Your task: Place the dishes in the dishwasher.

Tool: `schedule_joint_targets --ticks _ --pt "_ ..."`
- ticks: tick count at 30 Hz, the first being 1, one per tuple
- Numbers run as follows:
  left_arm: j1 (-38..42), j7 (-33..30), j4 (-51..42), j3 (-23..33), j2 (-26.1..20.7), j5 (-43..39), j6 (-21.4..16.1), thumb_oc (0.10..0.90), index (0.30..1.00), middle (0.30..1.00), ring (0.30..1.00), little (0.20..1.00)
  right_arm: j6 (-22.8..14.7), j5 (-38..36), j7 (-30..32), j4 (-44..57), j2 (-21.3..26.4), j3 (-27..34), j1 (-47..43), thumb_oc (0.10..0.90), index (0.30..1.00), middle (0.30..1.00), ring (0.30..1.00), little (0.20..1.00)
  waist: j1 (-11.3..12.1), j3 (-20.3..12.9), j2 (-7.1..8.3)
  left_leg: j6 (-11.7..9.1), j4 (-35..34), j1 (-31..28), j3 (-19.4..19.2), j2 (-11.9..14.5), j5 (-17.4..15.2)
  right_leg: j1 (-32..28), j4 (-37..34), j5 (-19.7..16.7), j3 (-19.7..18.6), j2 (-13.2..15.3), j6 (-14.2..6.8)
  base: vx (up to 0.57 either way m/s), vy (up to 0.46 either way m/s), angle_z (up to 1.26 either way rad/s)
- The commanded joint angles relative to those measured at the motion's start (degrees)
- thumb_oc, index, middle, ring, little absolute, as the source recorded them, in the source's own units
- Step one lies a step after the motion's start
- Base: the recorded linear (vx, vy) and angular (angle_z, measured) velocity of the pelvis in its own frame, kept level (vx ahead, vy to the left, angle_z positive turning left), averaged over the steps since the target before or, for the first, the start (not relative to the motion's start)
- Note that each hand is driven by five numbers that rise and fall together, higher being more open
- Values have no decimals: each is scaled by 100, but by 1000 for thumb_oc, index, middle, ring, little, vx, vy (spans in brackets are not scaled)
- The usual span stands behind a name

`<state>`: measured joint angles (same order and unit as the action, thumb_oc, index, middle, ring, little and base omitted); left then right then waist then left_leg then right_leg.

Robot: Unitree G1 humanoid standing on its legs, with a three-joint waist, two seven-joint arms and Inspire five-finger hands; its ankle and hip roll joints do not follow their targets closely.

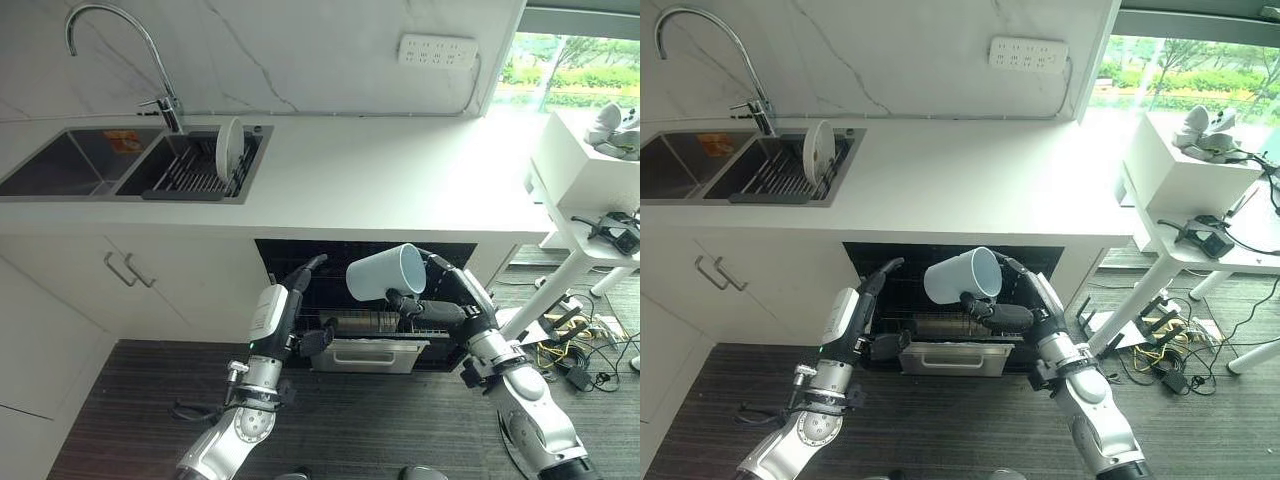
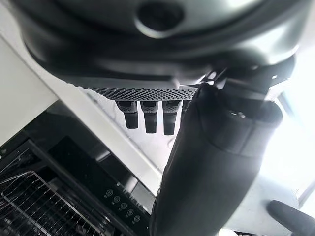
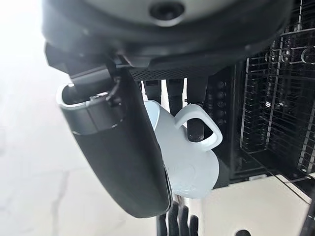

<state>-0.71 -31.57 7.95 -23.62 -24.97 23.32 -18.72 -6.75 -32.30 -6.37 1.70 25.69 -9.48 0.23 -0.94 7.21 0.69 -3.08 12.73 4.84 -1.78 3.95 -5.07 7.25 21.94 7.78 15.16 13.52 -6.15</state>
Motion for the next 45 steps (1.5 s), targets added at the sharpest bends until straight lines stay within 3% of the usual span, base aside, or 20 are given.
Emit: schedule_joint_targets --ticks 1,11,16,20,30,34,45 --pt "344 -435 -575 363 -175 68 -416 800 900 900 900 900 -929 -348 -45 594 -90 464 -463 400 300 300 300 300 0 -172 220 190 446 -104 -755 155 -995 -299 -475 187 -424 -128 -387 6 11 -3" --pt "266 -101 -464 423 -159 -323 -193 800 900 900 900 900 -1040 299 411 327 -117 479 -378 400 300 300 300 300 -22 -198 165 179 446 -116 -766 134 -1007 -301 -475 196 -442 -122 -392 23 18 -1" --pt "325 527 -186 264 -357 13 392 800 900 900 900 900 -1093 1110 1019 67 49 452 -543 400 300 300 300 300 -13 -224 109 148 446 -101 -822 177 -983 -308 -475 215 -368 -97 -392 65 37 1" --pt "378 821 141 160 -641 344 569 800 900 900 900 900 -973 1639 1548 -204 295 428 -769 400 300 300 300 300 36 -201 41 113 446 -60 -841 221 -940 -320 -475 243 -282 -76 -384 114 24 3" --pt "1099 1381 96 -23 -1065 131 584 800 900 900 900 900 -861 1785 1955 -1214 745 390 -1701 400 300 300 300 300 258 255 -136 69 446 457 -616 245 -638 -91 -475 145 -28 -11 -322 -63 -17 23" --pt "1035 1597 -135 48 -1139 142 649 800 900 900 900 900 -713 1855 1828 -1489 819 407 -1685 400 300 300 300 300 294 291 -170 39 446 431 -574 246 -621 -140 -475 178 -15 19 -316 35 -12 23" --pt "897 1828 -261 62 -1315 254 309 800 900 900 900 900 -468 2128 1457 -2494 1042 290 -1771 400 300 300 300 300 405 393 -233 -17 446 400 -462 283 -552 -256 -475 212 51 -30 -258 42 -31 11"
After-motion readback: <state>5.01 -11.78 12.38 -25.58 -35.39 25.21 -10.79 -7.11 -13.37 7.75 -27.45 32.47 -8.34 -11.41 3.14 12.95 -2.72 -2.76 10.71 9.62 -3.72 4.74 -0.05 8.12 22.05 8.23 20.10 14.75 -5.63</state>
